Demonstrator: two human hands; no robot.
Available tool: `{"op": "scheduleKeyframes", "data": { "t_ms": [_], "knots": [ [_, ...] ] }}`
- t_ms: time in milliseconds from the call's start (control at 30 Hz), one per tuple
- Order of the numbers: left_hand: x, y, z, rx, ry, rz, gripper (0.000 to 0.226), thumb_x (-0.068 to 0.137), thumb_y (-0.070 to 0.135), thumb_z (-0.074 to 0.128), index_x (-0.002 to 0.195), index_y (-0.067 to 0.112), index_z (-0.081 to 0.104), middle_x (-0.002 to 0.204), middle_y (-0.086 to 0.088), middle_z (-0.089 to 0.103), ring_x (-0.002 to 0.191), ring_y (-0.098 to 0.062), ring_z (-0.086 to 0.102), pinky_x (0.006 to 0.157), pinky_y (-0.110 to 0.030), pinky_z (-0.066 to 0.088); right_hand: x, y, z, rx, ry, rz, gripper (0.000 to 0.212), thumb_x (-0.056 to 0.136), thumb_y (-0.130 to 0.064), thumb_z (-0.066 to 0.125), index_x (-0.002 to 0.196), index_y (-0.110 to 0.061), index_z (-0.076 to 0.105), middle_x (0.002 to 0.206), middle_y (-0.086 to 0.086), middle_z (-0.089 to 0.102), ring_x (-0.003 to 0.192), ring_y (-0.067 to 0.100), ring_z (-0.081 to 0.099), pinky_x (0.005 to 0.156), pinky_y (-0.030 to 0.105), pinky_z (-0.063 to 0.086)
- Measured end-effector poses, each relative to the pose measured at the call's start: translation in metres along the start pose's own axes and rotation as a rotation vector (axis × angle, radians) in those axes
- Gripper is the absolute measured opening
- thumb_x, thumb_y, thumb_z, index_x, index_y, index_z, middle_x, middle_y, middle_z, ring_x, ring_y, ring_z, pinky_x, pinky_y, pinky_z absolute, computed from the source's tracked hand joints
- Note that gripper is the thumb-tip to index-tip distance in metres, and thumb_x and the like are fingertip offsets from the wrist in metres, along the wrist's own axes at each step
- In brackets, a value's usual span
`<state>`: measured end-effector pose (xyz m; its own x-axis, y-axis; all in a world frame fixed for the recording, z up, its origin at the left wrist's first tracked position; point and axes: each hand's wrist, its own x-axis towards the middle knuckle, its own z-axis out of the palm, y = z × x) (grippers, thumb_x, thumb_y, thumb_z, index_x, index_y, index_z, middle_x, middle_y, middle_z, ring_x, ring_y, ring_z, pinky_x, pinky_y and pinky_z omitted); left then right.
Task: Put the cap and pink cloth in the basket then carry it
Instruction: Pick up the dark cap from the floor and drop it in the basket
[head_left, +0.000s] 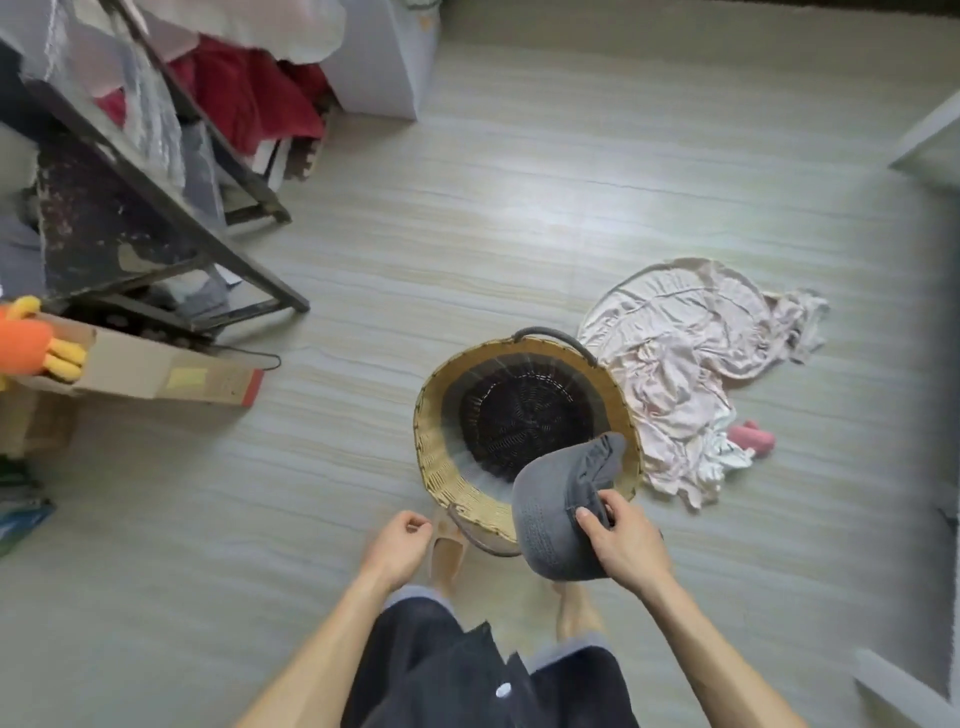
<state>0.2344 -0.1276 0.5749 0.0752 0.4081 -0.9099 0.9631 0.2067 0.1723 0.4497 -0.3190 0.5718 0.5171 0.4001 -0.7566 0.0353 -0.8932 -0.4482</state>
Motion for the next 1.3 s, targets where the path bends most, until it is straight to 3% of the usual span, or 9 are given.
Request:
{"op": "scheduleKeyframes", "data": {
  "t_ms": [167,267,400,533,667,833,1033,1167,1300],
  "knots": [
    [0.052,0.018,0.067,-0.236,0.127,-0.232,0.066,0.085,0.047,0.059,0.137,0.012,0.039,0.130,-0.019,0.059,0.120,-0.036,0.055,0.101,-0.039,0.043,0.110,0.026,0.009,-0.284,-0.118,-0.068,0.018,0.089,-0.049,0.044,0.086,-0.031,0.046,0.102,0.007,0.059,0.104,0.031,0.058,0.080,0.039,0.042],
    [0.092,0.029,0.100,-0.357,0.179,-0.273,0.082,0.085,0.039,0.065,0.146,0.005,0.023,0.146,-0.021,0.045,0.130,-0.037,0.047,0.107,-0.037,0.037,0.169,0.041,0.031,-0.395,-0.179,-0.083,0.019,0.092,-0.044,0.043,0.090,-0.026,0.047,0.111,0.014,0.060,0.107,0.036,0.056,0.086,0.043,0.044],
    [0.134,0.026,0.121,-0.516,0.251,-0.314,0.044,0.093,0.020,0.052,0.132,0.008,0.036,0.122,-0.021,0.063,0.072,-0.028,0.069,0.069,-0.034,0.057,0.227,0.061,0.067,-0.514,-0.241,-0.094,0.018,0.094,-0.036,0.043,0.096,-0.020,0.049,0.119,0.022,0.056,0.110,0.041,0.055,0.090,0.045,0.045],
    [0.160,0.006,0.110,-0.467,0.499,-0.328,0.033,0.093,0.021,0.043,0.120,0.014,0.062,0.116,-0.020,0.069,0.105,-0.039,0.063,0.094,-0.039,0.050,0.264,0.059,0.100,-0.577,-0.268,-0.120,0.028,0.095,-0.036,0.043,0.111,-0.016,0.054,0.122,0.023,0.055,0.112,0.044,0.055,0.091,0.046,0.045],
    [0.168,0.005,0.079,-0.382,0.578,-0.193,0.035,0.095,0.021,0.042,0.123,0.018,0.062,0.124,-0.016,0.066,0.119,-0.037,0.055,0.099,-0.036,0.042,0.282,0.041,0.122,-0.595,-0.246,-0.179,0.027,0.095,-0.032,0.042,0.113,-0.016,0.055,0.121,0.021,0.054,0.110,0.045,0.056,0.089,0.047,0.045],
    [0.188,-0.001,0.058,-0.373,0.490,-0.160,0.042,0.089,0.029,0.044,0.128,0.024,0.057,0.123,-0.011,0.067,0.110,-0.039,0.063,0.100,-0.044,0.048,0.280,0.023,0.134,-0.527,-0.302,-0.251,0.058,0.087,-0.009,0.047,0.144,-0.018,0.046,0.148,0.010,0.049,0.134,0.033,0.045,0.106,0.041,0.039],
    [0.155,0.012,0.062,-0.490,0.435,-0.126,0.042,0.096,0.024,0.043,0.137,0.027,0.045,0.119,0.001,0.063,0.082,-0.021,0.073,0.085,-0.031,0.053,0.234,0.036,0.111,-0.517,-0.294,-0.187,0.052,0.089,-0.022,0.045,0.141,-0.017,0.049,0.141,0.014,0.056,0.126,0.035,0.054,0.103,0.039,0.043],
    [0.097,0.014,0.066,-0.420,0.343,-0.108,0.045,0.093,0.022,0.048,0.137,0.026,0.044,0.132,-0.003,0.061,0.119,-0.029,0.059,0.101,-0.035,0.043,0.154,0.038,0.063,-0.370,-0.248,-0.169,0.046,0.093,-0.025,0.049,0.137,-0.016,0.055,0.138,0.010,0.061,0.125,0.030,0.057,0.101,0.032,0.040],
    [0.014,0.018,0.070,-0.331,0.127,-0.024,0.031,0.092,0.022,0.050,0.122,0.023,0.056,0.128,-0.003,0.063,0.116,-0.023,0.059,0.097,-0.031,0.042,0.043,0.036,-0.002,-0.171,-0.168,-0.178,0.037,0.094,-0.030,0.053,0.130,-0.022,0.061,0.134,-0.001,0.064,0.122,0.018,0.059,0.099,0.030,0.043]
  ]
}}
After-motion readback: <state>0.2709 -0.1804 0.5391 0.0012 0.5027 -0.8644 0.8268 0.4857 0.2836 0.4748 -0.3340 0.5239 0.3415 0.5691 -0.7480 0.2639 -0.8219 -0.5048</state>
